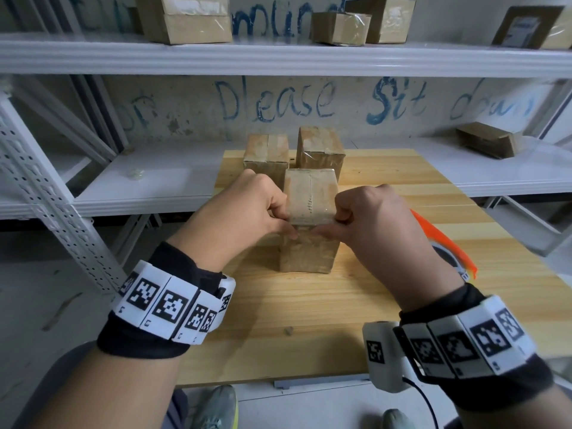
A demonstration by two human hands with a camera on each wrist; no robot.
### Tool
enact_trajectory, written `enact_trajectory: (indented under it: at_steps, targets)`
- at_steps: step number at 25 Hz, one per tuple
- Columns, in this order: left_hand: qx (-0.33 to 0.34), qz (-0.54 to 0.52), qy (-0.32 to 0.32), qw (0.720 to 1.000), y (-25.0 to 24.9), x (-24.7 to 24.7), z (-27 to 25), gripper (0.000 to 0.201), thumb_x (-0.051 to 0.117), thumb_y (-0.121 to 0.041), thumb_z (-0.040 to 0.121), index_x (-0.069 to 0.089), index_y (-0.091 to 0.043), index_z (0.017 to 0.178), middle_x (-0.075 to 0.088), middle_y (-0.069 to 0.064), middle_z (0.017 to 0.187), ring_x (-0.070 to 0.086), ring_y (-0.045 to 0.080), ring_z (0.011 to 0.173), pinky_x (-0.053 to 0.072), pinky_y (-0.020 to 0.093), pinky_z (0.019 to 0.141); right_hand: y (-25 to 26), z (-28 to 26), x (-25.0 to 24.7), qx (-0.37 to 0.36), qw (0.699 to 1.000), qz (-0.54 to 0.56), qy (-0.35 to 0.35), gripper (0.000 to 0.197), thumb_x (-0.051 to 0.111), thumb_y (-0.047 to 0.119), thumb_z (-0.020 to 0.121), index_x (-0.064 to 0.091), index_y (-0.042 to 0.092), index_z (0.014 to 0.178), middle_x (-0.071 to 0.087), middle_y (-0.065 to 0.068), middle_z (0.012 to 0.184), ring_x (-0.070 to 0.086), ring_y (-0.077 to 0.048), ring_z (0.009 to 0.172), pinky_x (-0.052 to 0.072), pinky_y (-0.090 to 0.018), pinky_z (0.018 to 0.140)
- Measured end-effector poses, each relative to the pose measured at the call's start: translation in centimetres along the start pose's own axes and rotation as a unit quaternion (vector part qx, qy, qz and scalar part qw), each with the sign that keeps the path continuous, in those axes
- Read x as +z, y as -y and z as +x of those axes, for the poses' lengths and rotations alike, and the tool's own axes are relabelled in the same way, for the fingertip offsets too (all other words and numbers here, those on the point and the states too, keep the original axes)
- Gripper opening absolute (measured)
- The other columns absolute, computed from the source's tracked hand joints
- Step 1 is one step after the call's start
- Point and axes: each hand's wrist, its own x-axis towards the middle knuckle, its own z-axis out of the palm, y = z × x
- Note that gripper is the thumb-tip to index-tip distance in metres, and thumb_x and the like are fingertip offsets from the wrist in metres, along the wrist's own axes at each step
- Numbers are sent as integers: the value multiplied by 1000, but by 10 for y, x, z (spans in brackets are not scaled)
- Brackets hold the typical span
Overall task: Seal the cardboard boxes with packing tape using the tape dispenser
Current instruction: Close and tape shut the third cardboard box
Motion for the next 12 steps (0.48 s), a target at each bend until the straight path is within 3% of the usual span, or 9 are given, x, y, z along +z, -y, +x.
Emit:
enact_trajectory:
  at_steps: [2, 5, 9, 12]
  targets:
    - [-7, -3, 7, 1000, -2, -2, -2, 23, 89, -27, 70, 81, -8, 80, 78, 3, 91, 73, 16, 93, 59, 42, 85, -5, -1, 2, -18, 1000, 3, 3, 54, 88, 32, 69, 39, 16, 54, 32, 11, 48, 32, -10, 44, 23, -24, 42]
    - [-11, -2, 27, 1000, -2, -6, -5, 23, 89, -23, 71, 82, -10, 89, 76, 0, 110, 66, 4, 110, 56, 38, 97, -17, -3, 0, -4, 998, 56, 7, 35, 84, 29, 74, 59, 11, 59, 55, 3, 54, 52, -14, 52, 42, -27, 48]
    - [-18, -10, 28, 999, -2, -6, -3, 18, 89, -16, 72, 82, -8, 86, 76, -1, 110, 58, -10, 102, 55, 35, 99, -20, -9, -8, -9, 993, 109, 41, 26, 85, 32, 69, 67, 13, 67, 63, 5, 60, 62, -8, 59, 52, -27, 57]
    - [-33, -19, 28, 999, -4, -5, -2, 18, 91, -15, 70, 82, -7, 83, 76, -3, 106, 58, -13, 96, 56, 35, 97, -24, -10, -10, -1, 989, 136, 59, 22, 89, 18, 66, 70, 13, 77, 65, 5, 65, 64, -7, 62, 56, -30, 62]
